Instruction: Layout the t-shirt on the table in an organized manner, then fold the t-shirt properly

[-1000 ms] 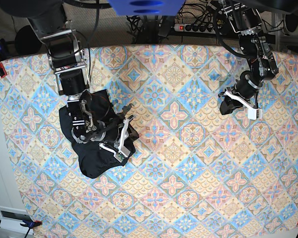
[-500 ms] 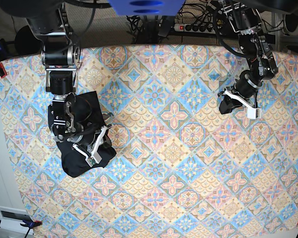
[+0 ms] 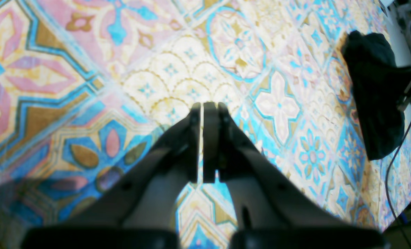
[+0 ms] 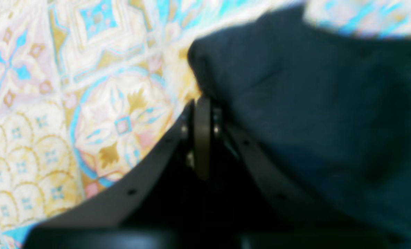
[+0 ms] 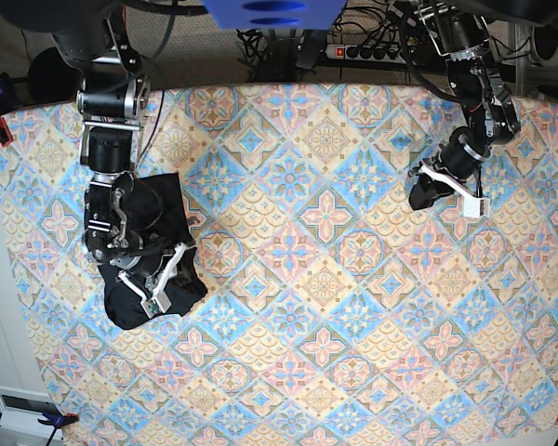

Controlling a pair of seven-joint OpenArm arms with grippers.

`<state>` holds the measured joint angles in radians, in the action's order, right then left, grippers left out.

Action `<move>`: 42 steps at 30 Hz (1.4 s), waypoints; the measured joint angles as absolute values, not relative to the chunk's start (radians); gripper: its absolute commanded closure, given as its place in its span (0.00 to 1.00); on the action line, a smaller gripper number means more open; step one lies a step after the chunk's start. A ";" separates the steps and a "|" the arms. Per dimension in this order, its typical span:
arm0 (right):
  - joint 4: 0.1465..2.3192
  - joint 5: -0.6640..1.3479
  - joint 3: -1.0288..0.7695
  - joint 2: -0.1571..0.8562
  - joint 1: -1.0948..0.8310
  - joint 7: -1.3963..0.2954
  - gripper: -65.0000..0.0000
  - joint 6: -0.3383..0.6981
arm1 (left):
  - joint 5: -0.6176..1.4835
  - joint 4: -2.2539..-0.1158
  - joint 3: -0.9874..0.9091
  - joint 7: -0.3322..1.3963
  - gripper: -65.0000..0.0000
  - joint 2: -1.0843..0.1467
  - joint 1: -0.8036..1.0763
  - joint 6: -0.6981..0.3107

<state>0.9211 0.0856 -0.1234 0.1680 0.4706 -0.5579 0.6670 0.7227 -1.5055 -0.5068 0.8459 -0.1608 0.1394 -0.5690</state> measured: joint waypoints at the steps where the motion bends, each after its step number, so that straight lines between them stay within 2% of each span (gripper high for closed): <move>1: 0.968 0.087 -0.125 0.169 0.471 -0.566 1.00 0.663 | 0.719 -1.505 -0.507 0.847 0.98 -0.161 0.145 -0.569; 5: 1.153 0.112 -0.128 0.168 0.440 -0.618 1.00 0.672 | 0.716 -1.505 -0.507 0.846 0.98 -0.161 0.147 -0.569; 8: 1.296 0.107 -0.129 0.148 0.344 -0.744 1.00 0.674 | 0.720 -1.528 -0.510 0.850 0.98 -0.160 0.167 -0.568; 11: 1.459 0.194 -0.128 0.129 0.262 -0.821 1.00 0.683 | 0.722 -1.620 -0.511 0.846 0.98 -0.161 0.216 -0.568; 15: 1.639 0.294 -0.187 0.130 0.164 -0.799 1.00 0.678 | 0.723 -1.693 -0.533 0.844 0.98 -0.162 0.273 -0.571; 18: 1.744 0.312 -0.265 0.138 -0.015 -0.863 1.00 0.667 | 0.721 -1.744 -0.609 0.839 0.98 -0.160 0.337 -0.568; 24: 1.929 0.491 -0.393 0.134 -0.235 -0.819 1.00 0.676 | 0.725 -1.863 -0.656 0.852 0.98 -0.154 0.445 -0.571; 30: 1.968 0.650 -0.557 0.134 -0.523 -0.858 1.00 0.672 | 0.725 -1.957 -0.715 0.845 0.98 -0.160 0.591 -0.568; 35: 1.980 0.785 -0.673 0.136 -0.689 -0.815 1.00 0.673 | 0.734 -1.981 -0.764 0.839 0.98 -0.147 0.719 -0.575; 42: 1.966 0.752 -0.721 0.138 -0.878 -0.822 1.00 0.670 | 0.722 -1.978 -0.858 0.846 0.98 -0.086 0.883 -0.572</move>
<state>1.9663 0.7517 -0.7212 0.1383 -0.8780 -0.8223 0.6704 0.7223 -1.9778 -0.8581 0.8455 -0.0856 0.8829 -0.5720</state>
